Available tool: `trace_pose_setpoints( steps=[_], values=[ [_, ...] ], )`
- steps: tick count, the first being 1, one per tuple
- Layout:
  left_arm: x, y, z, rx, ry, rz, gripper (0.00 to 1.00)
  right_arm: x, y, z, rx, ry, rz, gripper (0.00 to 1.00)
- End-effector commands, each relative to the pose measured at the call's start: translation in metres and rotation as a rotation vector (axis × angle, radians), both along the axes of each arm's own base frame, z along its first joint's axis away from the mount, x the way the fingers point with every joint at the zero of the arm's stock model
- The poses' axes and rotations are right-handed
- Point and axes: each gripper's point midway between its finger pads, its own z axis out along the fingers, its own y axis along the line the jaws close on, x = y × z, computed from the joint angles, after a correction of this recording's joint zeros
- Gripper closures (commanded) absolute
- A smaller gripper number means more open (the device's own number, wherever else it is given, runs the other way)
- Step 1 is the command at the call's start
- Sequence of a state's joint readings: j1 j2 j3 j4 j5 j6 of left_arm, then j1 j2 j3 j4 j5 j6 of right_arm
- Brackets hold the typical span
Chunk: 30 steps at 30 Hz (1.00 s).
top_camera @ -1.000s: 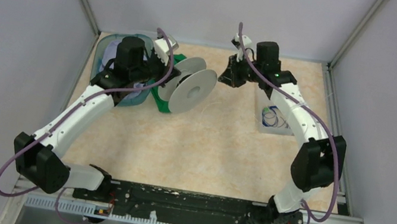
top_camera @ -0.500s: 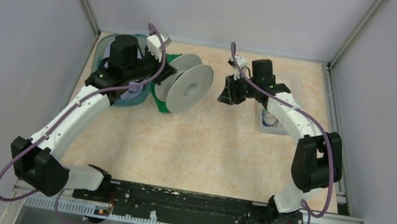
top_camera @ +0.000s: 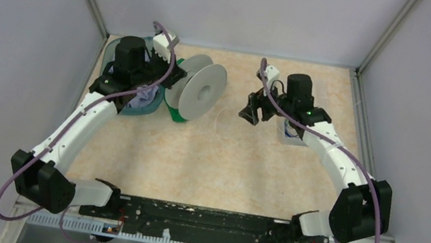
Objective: Wrap the cables
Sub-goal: Wrap the cable around the cable reel.
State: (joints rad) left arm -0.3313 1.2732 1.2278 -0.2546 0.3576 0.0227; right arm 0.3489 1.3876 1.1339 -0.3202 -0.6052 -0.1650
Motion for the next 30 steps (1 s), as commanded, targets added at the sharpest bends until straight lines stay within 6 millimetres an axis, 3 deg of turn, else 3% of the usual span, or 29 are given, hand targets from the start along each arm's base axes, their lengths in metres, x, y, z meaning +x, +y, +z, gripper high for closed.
trace_pose_setpoints(
  steps=[1, 10, 20, 25, 30],
  values=[
    [-0.001, 0.000, 0.051, -0.076, -0.121, -0.010, 1.00, -0.008, 0.000, -0.007, 0.004, -0.078, 0.063, 0.29],
    [-0.003, 0.001, 0.050, -0.108, -0.106, -0.045, 1.00, -0.025, -0.009, -0.048, -0.154, -0.157, 0.225, 0.25],
    [-0.004, 0.011, 0.052, -0.151, -0.095, -0.035, 1.00, -0.022, -0.021, -0.094, -0.346, -0.153, 0.400, 0.22],
    [-0.003, 0.013, 0.054, -0.155, -0.095, -0.029, 1.00, -0.010, -0.027, -0.112, -0.415, -0.132, 0.419, 0.22],
    [0.000, 0.014, 0.053, -0.156, -0.090, -0.021, 1.00, -0.006, -0.032, -0.124, -0.463, -0.121, 0.426, 0.28]
  ],
)
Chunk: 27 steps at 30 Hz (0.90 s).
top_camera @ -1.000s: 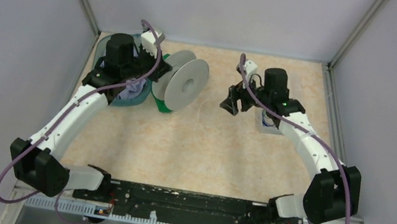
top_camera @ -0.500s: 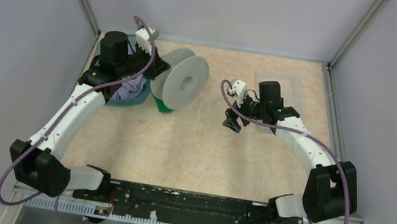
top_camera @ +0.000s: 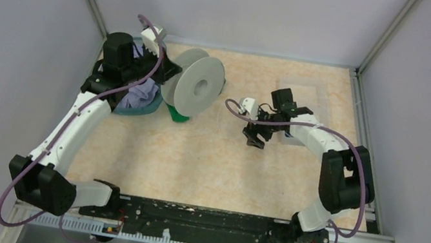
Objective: Wrap the cables
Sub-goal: Wrap the cable around the cable reel.
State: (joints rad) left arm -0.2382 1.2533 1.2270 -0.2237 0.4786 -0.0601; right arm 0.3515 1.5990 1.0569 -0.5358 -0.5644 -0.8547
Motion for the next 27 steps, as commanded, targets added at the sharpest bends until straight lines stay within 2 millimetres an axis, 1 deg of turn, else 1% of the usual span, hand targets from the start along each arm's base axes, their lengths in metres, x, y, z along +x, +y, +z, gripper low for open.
trace_pose_setpoints(
  steps=[1, 3, 6, 8, 13, 16, 21, 25, 27],
  values=[
    [0.000, -0.001, 0.036, -0.051, -0.102, -0.011, 1.00, 0.015, 0.002, 0.010, -0.024, -0.076, 0.044, 0.28],
    [0.001, -0.001, 0.036, -0.053, -0.100, -0.015, 1.00, 0.017, 0.002, 0.011, -0.024, -0.089, 0.040, 0.29],
    [0.001, -0.004, 0.035, -0.060, -0.090, -0.028, 1.00, 0.020, 0.003, 0.018, -0.013, -0.126, 0.045, 0.30],
    [0.001, -0.005, 0.034, -0.063, -0.086, -0.036, 1.00, 0.022, 0.005, 0.026, 0.001, -0.146, 0.047, 0.30],
    [0.002, -0.006, 0.031, -0.060, -0.084, -0.046, 1.00, 0.029, 0.014, 0.054, 0.060, -0.202, 0.037, 0.30],
    [0.001, -0.007, 0.030, -0.061, -0.084, -0.052, 1.00, 0.034, 0.012, 0.059, 0.045, -0.225, 0.042, 0.31],
    [0.002, -0.007, 0.032, -0.060, -0.091, -0.059, 1.00, 0.029, 0.006, 0.037, -0.021, -0.160, 0.090, 0.31],
    [0.004, -0.007, 0.029, -0.053, -0.090, -0.056, 1.00, 0.028, 0.005, 0.023, -0.046, -0.129, 0.106, 0.30],
    [0.003, -0.007, 0.029, -0.053, -0.090, -0.057, 1.00, 0.028, 0.004, 0.022, -0.058, -0.128, 0.113, 0.30]
  ],
)
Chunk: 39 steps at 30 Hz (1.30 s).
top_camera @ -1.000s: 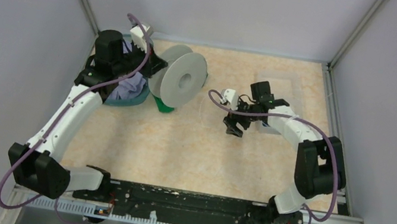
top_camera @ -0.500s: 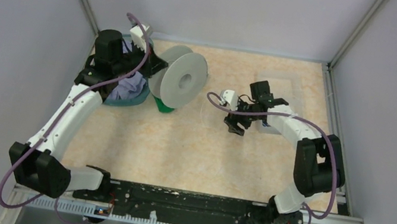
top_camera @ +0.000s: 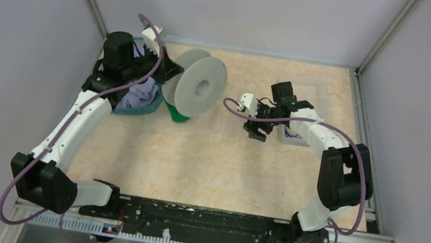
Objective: Wrap the cables
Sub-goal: Wrap the cable around the cable reel.
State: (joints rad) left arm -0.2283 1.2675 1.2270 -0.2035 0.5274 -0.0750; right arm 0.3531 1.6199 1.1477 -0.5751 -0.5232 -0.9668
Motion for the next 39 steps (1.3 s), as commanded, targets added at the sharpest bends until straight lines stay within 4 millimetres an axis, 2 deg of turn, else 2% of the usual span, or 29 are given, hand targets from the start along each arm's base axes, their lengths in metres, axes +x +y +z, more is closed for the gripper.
trace_pose_setpoints(
  steps=[1, 6, 9, 13, 18, 21, 28, 33, 39],
  values=[
    [0.003, -0.002, 0.029, -0.029, -0.096, -0.020, 1.00, 0.003, 0.003, -0.005, -0.025, 0.010, 0.052, 0.30],
    [0.004, 0.000, 0.032, -0.024, -0.107, -0.009, 1.00, -0.006, 0.000, -0.021, -0.045, 0.061, 0.057, 0.32],
    [0.007, 0.001, 0.032, -0.023, -0.105, 0.003, 1.00, -0.012, 0.000, -0.028, -0.045, 0.081, 0.055, 0.39],
    [0.015, 0.009, 0.033, -0.022, -0.095, 0.071, 1.00, -0.020, 0.006, -0.030, -0.013, 0.111, 0.032, 0.59],
    [0.028, 0.023, 0.035, -0.020, -0.094, 0.178, 1.00, -0.049, 0.031, -0.037, 0.011, 0.175, 0.048, 0.87],
    [0.030, 0.026, 0.040, -0.041, -0.096, 0.213, 1.00, -0.068, 0.048, -0.024, 0.051, 0.181, 0.064, 1.00],
    [0.024, 0.026, 0.055, -0.100, -0.096, 0.219, 1.00, -0.099, 0.083, -0.009, 0.100, 0.185, 0.081, 1.00],
    [0.016, 0.021, 0.062, -0.155, -0.076, 0.202, 1.00, -0.112, 0.098, 0.002, 0.115, 0.189, 0.098, 1.00],
    [0.019, 0.031, 0.065, -0.197, -0.064, 0.270, 1.00, -0.139, 0.122, 0.010, 0.119, 0.211, 0.171, 1.00]
  ],
)
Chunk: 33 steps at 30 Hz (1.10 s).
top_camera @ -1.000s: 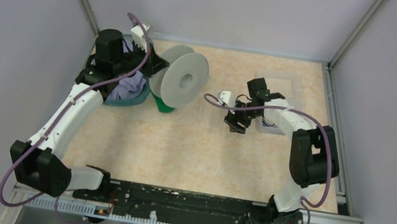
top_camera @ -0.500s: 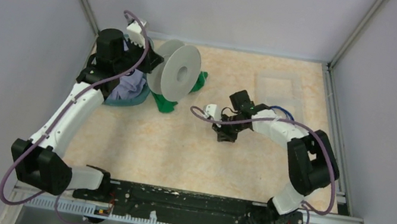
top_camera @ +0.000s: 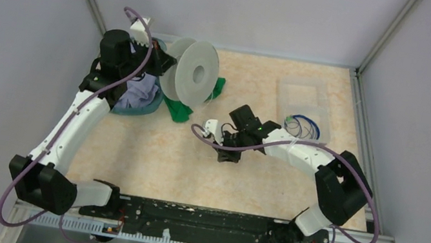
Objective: Wrap the cables
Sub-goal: Wrap the cable around the cable reel.
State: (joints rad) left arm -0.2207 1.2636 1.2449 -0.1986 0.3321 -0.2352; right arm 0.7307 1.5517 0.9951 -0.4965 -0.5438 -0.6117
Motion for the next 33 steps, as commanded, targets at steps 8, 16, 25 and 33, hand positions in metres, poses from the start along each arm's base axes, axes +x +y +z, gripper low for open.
trace_pose_setpoints(
  steps=[8, 16, 25, 33],
  values=[
    [0.006, 0.012, 0.039, -0.102, -0.114, 0.092, 1.00, -0.043, 0.067, 0.085, 0.145, -0.071, 0.205, 1.00],
    [0.010, 0.015, 0.020, -0.009, -0.121, 0.130, 1.00, -0.042, 0.097, 0.175, 0.283, -0.107, 0.209, 1.00],
    [0.004, 0.001, 0.003, 0.110, -0.146, 0.105, 1.00, -0.008, 0.100, 0.251, 0.365, -0.241, 0.067, 1.00],
    [-0.003, -0.007, -0.007, 0.166, -0.155, 0.050, 1.00, 0.037, 0.068, 0.289, 0.422, -0.335, -0.119, 1.00]
  ],
)
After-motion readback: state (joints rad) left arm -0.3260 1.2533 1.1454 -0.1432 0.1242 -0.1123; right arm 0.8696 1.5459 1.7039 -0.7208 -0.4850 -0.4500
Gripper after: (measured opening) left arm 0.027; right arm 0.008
